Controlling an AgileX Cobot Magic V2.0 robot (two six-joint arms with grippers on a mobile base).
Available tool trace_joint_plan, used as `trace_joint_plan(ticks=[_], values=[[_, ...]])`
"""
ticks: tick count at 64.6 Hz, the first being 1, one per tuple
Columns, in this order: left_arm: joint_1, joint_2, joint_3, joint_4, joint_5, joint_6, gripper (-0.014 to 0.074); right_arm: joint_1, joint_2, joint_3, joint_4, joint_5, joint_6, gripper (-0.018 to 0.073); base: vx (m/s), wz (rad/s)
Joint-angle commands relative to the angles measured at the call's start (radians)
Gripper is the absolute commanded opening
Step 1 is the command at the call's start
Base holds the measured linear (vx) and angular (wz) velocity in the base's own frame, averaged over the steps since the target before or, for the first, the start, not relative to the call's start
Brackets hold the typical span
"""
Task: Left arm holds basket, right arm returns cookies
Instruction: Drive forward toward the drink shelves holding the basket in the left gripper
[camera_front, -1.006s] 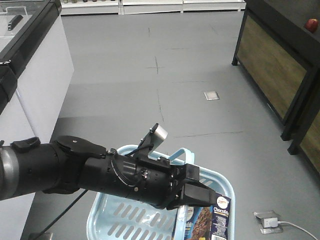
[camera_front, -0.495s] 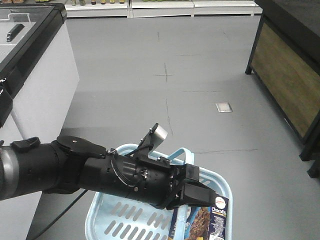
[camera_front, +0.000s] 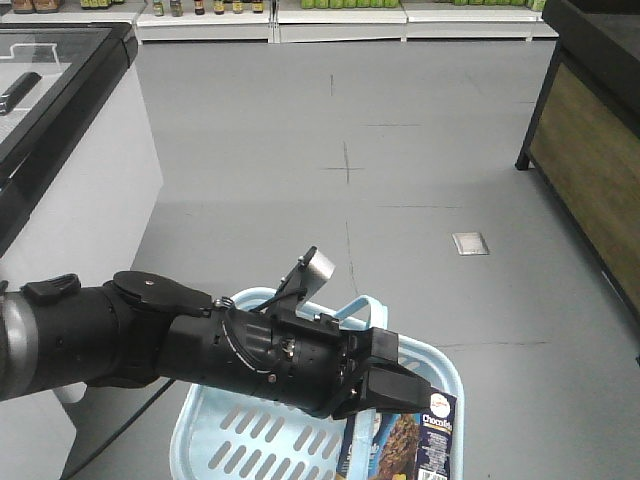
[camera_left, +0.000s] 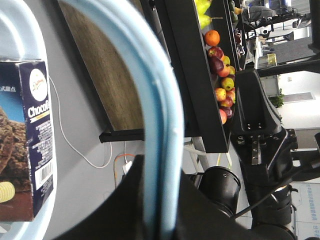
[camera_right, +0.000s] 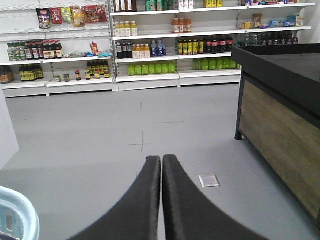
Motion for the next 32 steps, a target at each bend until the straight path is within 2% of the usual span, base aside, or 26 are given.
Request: trace_joint_plan(ticks=[1,32], values=[[0.000,-0.054,-0.025,-0.099,0.056,0.005,-0.0007,-0.006,-0.012,0.004,-0.003,-0.072,0.002,-0.0008,0.32,-0.02],[0.000,-0.054,-0.025,-0.099,0.057,0.005,-0.0007,-0.006,-0.012,0.004,-0.003,-0.072,0.002,-0.0008,0.34,-0.03]])
